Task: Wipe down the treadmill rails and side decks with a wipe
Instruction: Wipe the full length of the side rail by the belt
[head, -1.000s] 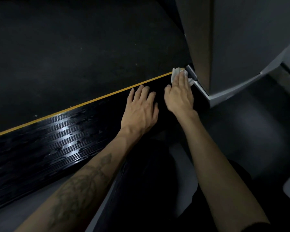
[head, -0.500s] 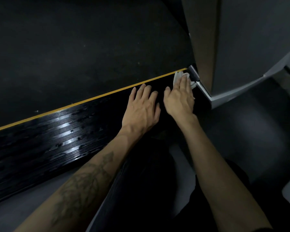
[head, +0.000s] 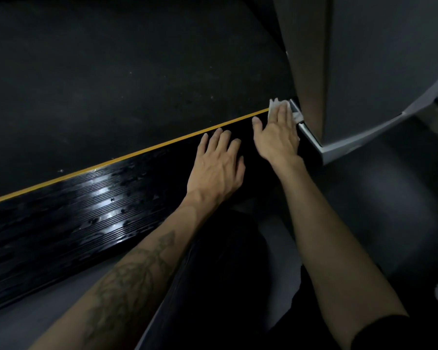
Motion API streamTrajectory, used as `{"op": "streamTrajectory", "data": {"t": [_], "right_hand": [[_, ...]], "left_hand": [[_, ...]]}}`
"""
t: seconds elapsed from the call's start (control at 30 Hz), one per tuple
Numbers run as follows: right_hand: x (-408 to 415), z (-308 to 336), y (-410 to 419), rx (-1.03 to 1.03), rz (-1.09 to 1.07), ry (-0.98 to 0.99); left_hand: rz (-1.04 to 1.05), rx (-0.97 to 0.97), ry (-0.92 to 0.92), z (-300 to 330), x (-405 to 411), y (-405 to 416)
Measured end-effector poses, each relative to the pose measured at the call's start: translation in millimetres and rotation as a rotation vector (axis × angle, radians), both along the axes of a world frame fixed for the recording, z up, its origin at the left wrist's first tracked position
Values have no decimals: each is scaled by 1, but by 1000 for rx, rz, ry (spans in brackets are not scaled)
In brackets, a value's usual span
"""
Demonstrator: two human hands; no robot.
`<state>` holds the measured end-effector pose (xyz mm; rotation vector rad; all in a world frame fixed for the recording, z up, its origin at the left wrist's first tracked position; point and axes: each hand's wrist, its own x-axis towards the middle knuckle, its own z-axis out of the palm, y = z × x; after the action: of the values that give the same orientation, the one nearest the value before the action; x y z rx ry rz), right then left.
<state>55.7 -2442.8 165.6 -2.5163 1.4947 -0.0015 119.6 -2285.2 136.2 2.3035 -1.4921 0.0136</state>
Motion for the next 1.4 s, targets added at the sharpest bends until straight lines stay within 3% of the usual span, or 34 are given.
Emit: {"op": "streamTrajectory", "data": {"t": [0.3, 0.6, 0.8, 0.93, 1.1, 1.4], "right_hand": [[-28, -11, 44, -53, -45, 93], [-47, -12, 27, -65, 42, -48], [-52, -12, 40, -49, -19, -19], [-41, -11, 20, -24, 108, -94], [-90, -28, 42, -240, 30, -156], [-84, -29, 57, -351, -30, -287]], "left_hand": [[-1, -5, 18, 1, 1, 0], [-12, -10, 18, 1, 1, 1], [-14, -3, 18, 2, 0, 1], [-13, -1, 16, 2, 0, 1], [-15, -12, 18, 1, 0, 0], [-91, -30, -4, 3, -1, 0]]}}
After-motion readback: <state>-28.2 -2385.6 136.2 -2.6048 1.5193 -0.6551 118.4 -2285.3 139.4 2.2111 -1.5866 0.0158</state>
